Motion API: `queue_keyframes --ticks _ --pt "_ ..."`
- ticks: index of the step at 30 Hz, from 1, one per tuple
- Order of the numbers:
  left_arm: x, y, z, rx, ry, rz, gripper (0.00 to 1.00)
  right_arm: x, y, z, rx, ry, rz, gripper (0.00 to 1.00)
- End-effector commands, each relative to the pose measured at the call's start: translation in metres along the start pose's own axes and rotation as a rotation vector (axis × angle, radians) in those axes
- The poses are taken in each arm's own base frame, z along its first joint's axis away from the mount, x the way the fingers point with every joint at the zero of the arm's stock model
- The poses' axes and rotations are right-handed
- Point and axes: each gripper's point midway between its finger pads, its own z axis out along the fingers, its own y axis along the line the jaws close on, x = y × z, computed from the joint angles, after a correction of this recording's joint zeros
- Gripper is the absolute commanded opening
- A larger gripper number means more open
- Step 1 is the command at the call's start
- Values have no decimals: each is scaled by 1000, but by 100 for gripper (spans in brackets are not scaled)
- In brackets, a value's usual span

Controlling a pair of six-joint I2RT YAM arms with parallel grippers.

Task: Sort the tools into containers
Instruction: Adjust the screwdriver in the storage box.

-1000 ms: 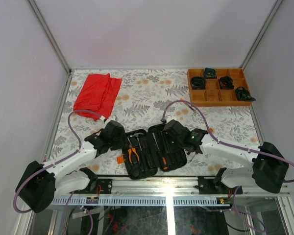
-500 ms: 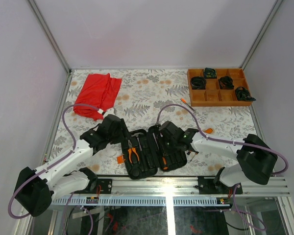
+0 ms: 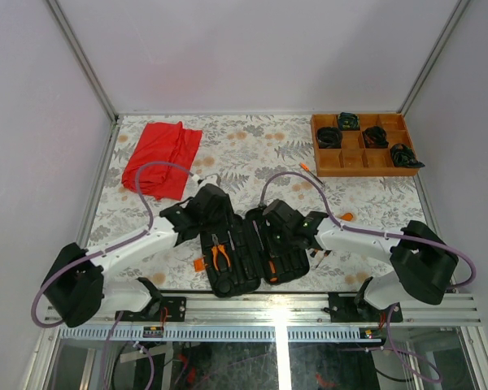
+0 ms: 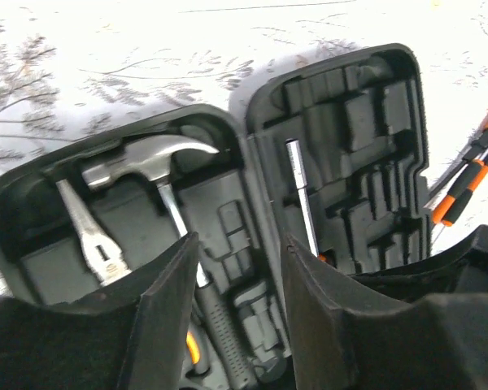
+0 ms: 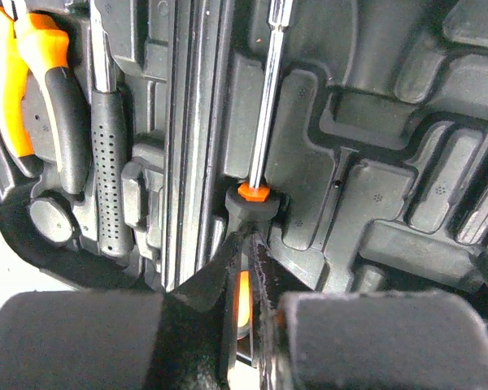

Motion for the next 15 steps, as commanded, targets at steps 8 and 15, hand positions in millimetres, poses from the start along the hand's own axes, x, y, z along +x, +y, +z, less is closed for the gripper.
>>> queue_keyframes --ticks 8,15 --pt "-13 -72 34 146 -7 -40 25 23 -25 17 75 29 71 0" --pt "-1 -68 55 92 41 -52 10 30 -30 21 72 32 99 0"
